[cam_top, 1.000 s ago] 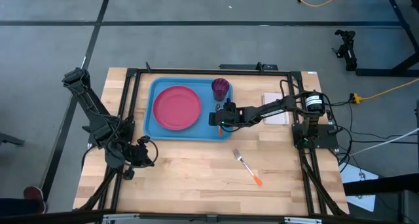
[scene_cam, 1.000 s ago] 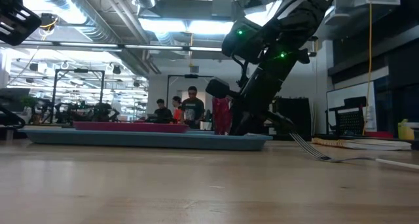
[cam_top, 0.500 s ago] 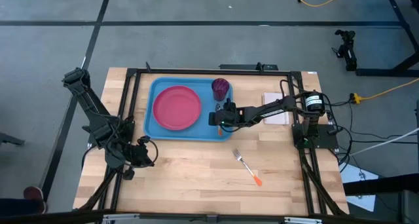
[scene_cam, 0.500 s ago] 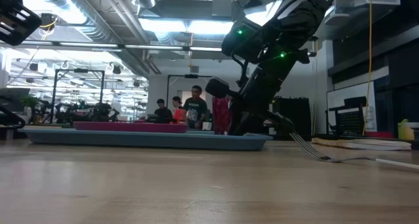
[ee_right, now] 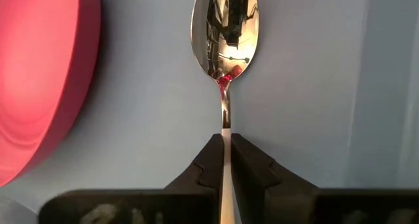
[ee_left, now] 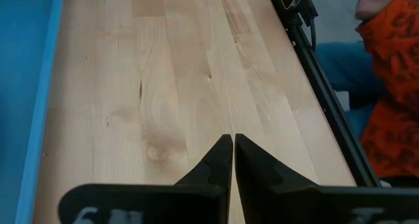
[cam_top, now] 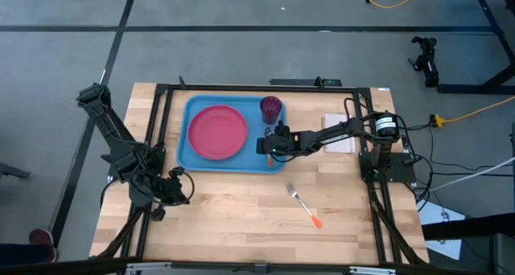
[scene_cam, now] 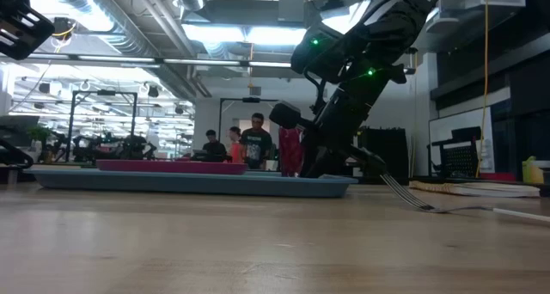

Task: Pick and place plate/cup/fork/spoon on tray
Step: Put the orange spoon on the blue serving tray to the right side of the pink plate

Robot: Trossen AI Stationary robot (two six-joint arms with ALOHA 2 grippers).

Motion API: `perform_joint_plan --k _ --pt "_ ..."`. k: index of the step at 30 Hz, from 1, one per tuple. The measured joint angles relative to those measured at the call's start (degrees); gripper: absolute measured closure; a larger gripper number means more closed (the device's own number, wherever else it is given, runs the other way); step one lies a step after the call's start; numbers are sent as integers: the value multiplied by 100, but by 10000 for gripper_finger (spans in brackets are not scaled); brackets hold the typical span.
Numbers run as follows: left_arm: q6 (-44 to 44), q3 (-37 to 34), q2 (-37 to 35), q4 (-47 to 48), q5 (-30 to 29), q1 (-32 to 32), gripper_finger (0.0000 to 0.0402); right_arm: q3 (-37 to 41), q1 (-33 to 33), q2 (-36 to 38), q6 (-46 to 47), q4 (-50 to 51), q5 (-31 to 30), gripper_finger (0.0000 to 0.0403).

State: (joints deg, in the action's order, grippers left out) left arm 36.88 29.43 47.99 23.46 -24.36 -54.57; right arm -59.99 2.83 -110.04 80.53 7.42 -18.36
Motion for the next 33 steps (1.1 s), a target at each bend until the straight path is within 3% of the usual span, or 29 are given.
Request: perform_joint_plan --k 33 --pt "1 0 0 0 0 0 390 0 0 9 324 14 -189 363"
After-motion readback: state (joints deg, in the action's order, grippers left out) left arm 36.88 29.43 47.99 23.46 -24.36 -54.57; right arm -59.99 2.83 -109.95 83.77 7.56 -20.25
